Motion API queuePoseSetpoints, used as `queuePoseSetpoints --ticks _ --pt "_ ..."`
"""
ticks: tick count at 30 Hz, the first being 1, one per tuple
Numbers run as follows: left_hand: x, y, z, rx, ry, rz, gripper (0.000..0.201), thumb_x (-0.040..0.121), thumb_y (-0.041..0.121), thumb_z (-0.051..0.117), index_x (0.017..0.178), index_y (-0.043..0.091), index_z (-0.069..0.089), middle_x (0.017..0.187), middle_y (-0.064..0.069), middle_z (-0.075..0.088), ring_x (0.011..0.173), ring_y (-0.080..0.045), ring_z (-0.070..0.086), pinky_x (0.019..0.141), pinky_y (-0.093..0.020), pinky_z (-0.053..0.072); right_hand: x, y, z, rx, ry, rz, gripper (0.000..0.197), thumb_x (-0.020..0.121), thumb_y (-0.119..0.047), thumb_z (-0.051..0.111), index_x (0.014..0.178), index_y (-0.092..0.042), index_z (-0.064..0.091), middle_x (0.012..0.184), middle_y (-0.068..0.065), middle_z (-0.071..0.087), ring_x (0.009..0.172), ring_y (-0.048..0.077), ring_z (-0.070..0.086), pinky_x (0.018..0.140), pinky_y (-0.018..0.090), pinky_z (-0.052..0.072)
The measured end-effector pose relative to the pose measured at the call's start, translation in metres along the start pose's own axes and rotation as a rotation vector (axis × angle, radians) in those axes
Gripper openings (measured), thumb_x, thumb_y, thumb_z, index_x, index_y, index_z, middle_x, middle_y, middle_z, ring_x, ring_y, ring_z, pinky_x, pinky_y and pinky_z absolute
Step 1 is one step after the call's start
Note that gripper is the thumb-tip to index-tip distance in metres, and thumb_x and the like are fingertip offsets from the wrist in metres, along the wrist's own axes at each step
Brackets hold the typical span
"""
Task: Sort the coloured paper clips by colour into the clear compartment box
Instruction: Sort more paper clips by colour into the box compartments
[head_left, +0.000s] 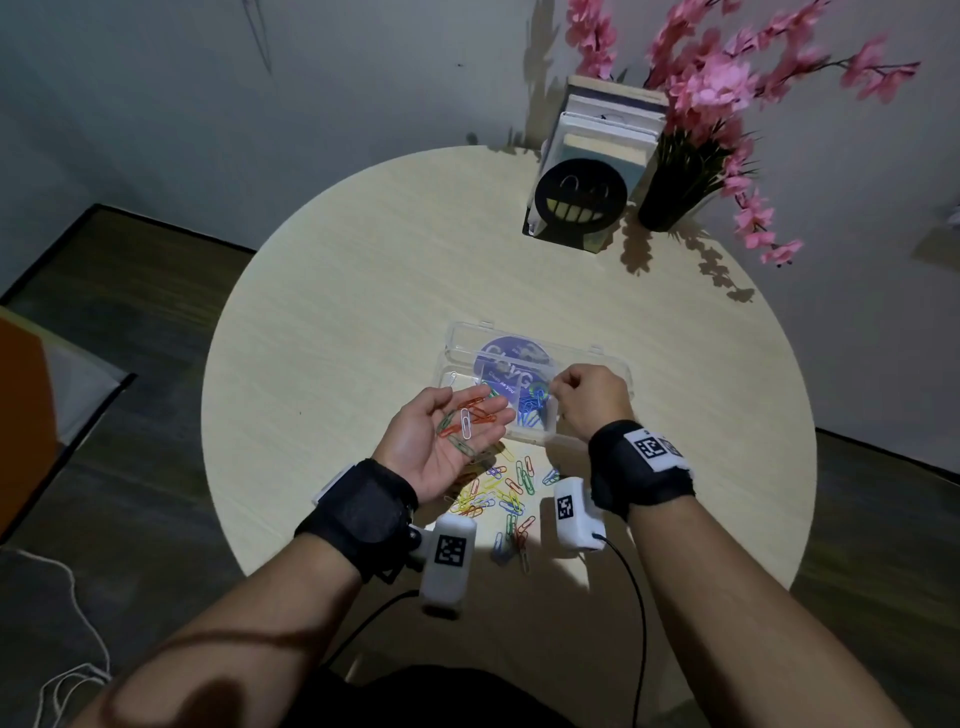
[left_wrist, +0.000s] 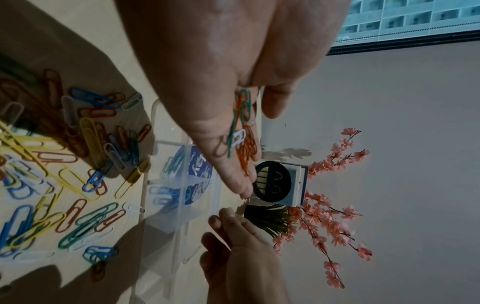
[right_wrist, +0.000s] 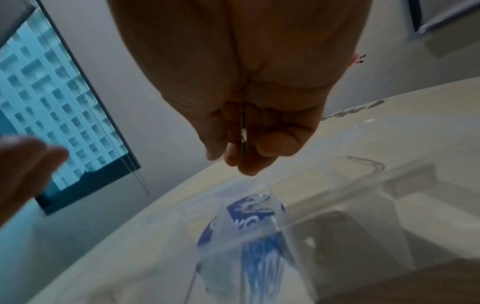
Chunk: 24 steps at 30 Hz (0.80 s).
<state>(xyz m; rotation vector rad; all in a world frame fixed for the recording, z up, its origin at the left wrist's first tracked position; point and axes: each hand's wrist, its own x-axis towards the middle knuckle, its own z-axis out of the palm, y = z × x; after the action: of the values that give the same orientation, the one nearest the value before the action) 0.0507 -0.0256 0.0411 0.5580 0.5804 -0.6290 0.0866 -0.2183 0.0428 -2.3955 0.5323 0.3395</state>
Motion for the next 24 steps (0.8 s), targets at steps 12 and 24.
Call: queuePoseSetpoints --ticks 12,24 --pt "-0.005 -0.007 0.012 0.050 -0.017 -0.050 0.043 0.098 0.021 0.033 0.121 -0.005 0.058 0.105 -0.022 0.066 0.086 -0.033 0.069 0.082 -0.042 0.055 -0.052 -0.037 -0.018 -0.085 -0.120 -0.469 0.012 0.081 -0.020 0.069 0.092 -0.022 0.073 0.089 0.000 0.061 0.080 0.013 0.053 0.073 0.024 0.040" --pt "-0.009 -0.008 0.017 0.150 -0.035 -0.029 0.042 0.098 0.022 0.032 0.106 -0.005 0.063 0.093 -0.021 0.071 0.077 -0.030 0.072 0.077 -0.040 0.057 -0.067 -0.040 -0.024 -0.180 -0.059 -0.571 0.004 0.085 -0.011 0.055 0.083 -0.010 0.058 0.084 0.005 0.062 0.082 0.022 0.053 0.066 0.024 0.029"
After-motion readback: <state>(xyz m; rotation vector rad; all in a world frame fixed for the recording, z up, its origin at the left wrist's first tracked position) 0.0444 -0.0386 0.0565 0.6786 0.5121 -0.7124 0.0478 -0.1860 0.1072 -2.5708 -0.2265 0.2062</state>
